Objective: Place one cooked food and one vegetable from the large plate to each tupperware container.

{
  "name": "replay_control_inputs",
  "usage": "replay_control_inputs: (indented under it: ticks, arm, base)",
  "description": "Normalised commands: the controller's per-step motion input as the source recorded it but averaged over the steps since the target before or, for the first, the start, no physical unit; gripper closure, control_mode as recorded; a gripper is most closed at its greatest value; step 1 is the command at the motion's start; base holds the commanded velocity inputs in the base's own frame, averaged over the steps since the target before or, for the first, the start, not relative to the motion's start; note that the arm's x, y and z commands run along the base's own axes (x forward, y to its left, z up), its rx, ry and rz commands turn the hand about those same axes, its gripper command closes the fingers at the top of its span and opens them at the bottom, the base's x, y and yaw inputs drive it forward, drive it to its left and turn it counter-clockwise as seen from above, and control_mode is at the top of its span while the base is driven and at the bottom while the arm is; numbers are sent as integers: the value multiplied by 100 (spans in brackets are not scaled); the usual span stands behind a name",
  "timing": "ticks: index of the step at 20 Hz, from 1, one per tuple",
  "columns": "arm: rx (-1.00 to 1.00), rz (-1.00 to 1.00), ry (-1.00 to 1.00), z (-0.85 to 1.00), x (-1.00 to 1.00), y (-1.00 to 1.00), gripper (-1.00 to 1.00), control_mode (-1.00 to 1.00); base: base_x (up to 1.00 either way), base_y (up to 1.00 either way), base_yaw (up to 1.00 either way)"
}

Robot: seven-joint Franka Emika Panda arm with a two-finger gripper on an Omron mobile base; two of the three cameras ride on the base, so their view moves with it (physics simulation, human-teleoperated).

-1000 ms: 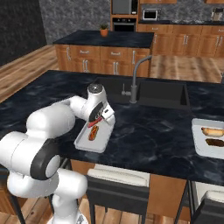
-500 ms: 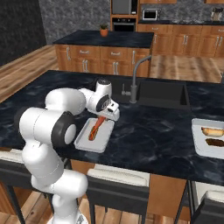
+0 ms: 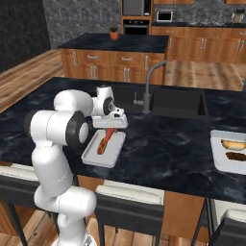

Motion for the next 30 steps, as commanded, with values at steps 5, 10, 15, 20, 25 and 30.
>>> replay_control_inputs:
  ticks: [5,10,15,20,25,30]
  arm:
    - [0,15,4,-49,0,0,100,-100]
    - [5,10,0,-42,5,-1,100,-100]
    - [3,1,0,-44,20,0,100,-100]
    - [1,0,0,-31,9,0,100,-100]
    - [1,0,0,-21,1,9,-100,-100]
    - [0,0,-2,-1,-6,5,-100,-100]
  base:
    - [0,0,0]
    - [0,0,0]
    - [0,0,0]
    - [0,0,0]
    - [0,0,0]
    - [0,0,0]
